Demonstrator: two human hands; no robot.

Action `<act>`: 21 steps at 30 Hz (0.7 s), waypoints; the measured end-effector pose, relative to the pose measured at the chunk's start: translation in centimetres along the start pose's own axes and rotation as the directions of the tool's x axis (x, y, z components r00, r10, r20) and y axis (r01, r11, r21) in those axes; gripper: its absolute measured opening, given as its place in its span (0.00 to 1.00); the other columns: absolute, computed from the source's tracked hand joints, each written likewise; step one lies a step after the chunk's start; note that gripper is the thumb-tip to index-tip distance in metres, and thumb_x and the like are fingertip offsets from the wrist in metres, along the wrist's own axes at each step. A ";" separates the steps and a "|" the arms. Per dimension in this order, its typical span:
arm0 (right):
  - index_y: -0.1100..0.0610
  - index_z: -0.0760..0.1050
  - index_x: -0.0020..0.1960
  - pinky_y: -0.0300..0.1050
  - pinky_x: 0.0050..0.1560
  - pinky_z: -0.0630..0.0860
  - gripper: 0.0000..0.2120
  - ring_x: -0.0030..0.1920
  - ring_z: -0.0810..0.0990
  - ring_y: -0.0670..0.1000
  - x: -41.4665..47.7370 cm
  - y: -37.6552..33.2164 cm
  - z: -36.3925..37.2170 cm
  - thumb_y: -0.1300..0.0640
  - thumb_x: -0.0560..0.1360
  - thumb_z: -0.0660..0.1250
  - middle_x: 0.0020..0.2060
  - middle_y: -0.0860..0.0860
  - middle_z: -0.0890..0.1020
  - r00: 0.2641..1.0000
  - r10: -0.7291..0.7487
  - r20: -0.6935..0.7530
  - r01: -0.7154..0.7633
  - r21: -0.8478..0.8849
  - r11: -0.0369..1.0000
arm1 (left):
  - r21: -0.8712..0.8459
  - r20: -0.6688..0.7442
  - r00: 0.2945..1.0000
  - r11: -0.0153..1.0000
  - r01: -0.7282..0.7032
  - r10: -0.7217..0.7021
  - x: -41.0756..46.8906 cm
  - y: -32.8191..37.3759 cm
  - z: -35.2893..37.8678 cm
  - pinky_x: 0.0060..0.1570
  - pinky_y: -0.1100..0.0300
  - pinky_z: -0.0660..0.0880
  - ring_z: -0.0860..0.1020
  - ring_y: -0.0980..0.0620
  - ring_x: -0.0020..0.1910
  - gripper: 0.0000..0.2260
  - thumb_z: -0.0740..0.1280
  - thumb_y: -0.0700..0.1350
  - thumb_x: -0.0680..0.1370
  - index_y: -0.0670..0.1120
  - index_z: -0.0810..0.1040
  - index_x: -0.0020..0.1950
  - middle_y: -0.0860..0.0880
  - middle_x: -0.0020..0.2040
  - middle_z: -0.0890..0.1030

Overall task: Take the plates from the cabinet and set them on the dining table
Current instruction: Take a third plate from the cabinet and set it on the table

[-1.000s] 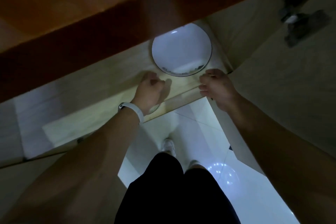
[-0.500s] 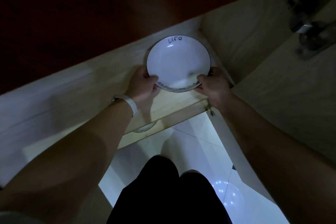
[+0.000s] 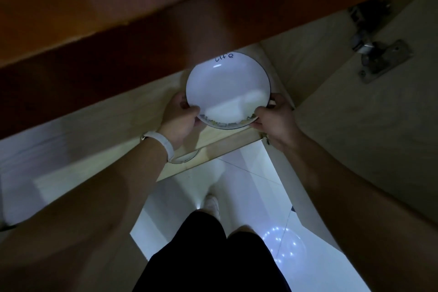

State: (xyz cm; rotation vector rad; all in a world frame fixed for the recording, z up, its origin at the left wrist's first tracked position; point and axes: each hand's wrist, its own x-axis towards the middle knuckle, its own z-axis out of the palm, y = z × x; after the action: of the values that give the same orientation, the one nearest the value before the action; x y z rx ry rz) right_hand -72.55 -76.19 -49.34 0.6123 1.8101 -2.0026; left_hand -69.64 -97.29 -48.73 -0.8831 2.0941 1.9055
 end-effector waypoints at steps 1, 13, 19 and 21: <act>0.60 0.73 0.59 0.47 0.38 0.82 0.20 0.54 0.82 0.60 -0.6 0.1 -0.1 0.67 0.68 0.63 0.55 0.58 0.81 1.000 0.012 0.009 -0.012 -0.009 1.000 | -0.004 -0.003 1.000 1.000 -0.002 0.002 -0.6 0.2 -0.1 0.41 0.57 0.81 0.81 0.50 0.50 0.16 0.63 0.33 0.75 0.48 0.74 0.59 0.50 0.52 0.81; 0.53 0.73 0.57 0.48 0.42 0.82 0.18 0.55 0.82 0.55 -12.5 -0.9 -4.4 0.72 0.74 0.59 0.55 0.50 0.81 0.992 0.068 0.105 -0.069 0.005 0.998 | -0.080 0.099 0.994 0.996 0.050 -0.042 -12.0 1.6 -0.5 0.36 0.55 0.81 0.80 0.45 0.51 0.22 0.63 0.29 0.75 0.48 0.69 0.64 0.44 0.59 0.79; 0.53 0.73 0.62 0.48 0.41 0.82 0.22 0.56 0.81 0.54 -19.2 -2.7 -7.2 0.72 0.73 0.61 0.57 0.51 0.81 0.991 0.076 0.106 -0.079 0.020 0.997 | -0.123 0.102 0.992 0.989 0.082 -0.069 -19.3 3.8 0.2 0.37 0.56 0.80 0.80 0.47 0.54 0.26 0.61 0.28 0.75 0.56 0.69 0.64 0.49 0.56 0.81; 0.49 0.74 0.59 0.46 0.40 0.82 0.22 0.54 0.82 0.51 -21.6 -3.8 -7.9 0.73 0.74 0.60 0.55 0.48 0.82 0.993 0.063 0.103 -0.066 0.026 0.998 | -0.139 0.107 0.992 0.987 0.074 -0.060 -21.8 4.7 0.2 0.37 0.55 0.80 0.80 0.46 0.54 0.27 0.61 0.28 0.75 0.56 0.70 0.65 0.49 0.57 0.81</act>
State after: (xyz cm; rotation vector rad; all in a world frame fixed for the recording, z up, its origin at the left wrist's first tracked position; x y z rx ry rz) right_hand -56.00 -68.23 -35.00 0.5587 1.6834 -1.9837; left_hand -54.56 -90.46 -33.82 -0.8529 1.8658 2.0409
